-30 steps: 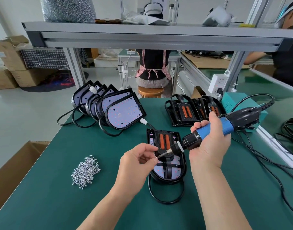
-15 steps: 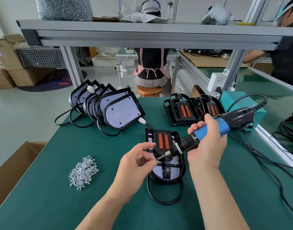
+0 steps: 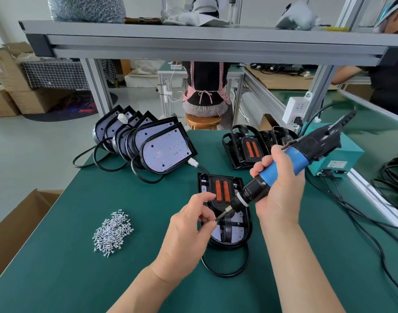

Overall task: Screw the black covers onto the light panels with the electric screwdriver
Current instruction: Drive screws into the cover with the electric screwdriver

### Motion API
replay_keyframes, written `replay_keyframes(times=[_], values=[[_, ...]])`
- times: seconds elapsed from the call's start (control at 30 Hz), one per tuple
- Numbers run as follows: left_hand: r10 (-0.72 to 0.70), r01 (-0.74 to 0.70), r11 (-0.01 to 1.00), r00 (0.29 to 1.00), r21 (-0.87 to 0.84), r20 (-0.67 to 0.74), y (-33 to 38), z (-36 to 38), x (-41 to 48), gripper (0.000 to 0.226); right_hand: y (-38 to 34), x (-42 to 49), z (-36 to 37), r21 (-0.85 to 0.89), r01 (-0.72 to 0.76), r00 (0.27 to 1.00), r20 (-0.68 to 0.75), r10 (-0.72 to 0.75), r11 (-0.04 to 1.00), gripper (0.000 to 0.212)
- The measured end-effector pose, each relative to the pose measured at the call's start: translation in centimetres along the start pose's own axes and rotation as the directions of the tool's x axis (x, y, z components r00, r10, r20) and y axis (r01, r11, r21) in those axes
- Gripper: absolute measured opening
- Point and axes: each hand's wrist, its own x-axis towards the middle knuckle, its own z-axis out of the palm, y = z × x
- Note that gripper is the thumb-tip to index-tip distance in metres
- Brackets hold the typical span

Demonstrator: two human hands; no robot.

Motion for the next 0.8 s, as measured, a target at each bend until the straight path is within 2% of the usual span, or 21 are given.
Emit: replay_keyframes(times=[0.37,0.53,0.6,0.63,0.7,0.8], values=[[-0.060,0.060,0.998,0.996,-0.001,-0.062,-0.9,0.0,0.7,0.050,0.3,0.3,2.0,-0.055,0.101,0.995,-0.002,-0.101,0.993,0.016],[-0.153,0.143,0.986,0.979,-0.081,-0.138,-1.5,-0.1,1.1,0.054,0.1,1.7,2.6,-0.056,0.149,0.989,-0.014,-0.150,0.987,0.015],[-0.259,0.239,0.963,0.948,-0.121,-0.186,-2.0,0.0,1.8,0.051,-0.1,2.5,3.0,-0.048,0.167,0.986,-0.018,-0.168,0.985,0.016],[-0.330,0.309,0.942,0.928,-0.133,-0.175,-2.2,0.1,2.3,0.051,-0.1,2.9,3.3,-0.048,0.176,0.984,-0.012,-0.177,0.983,0.017],[-0.453,0.444,0.889,0.888,-0.110,-0.076,-2.6,0.4,3.6,0.065,0.1,3.7,4.0,-0.062,0.202,0.979,0.013,-0.202,0.977,0.017],[-0.523,0.522,0.853,0.851,0.019,0.047,-2.4,1.3,5.6,0.088,0.8,4.6,5.2,-0.100,0.240,0.970,0.059,-0.235,0.966,0.019]])
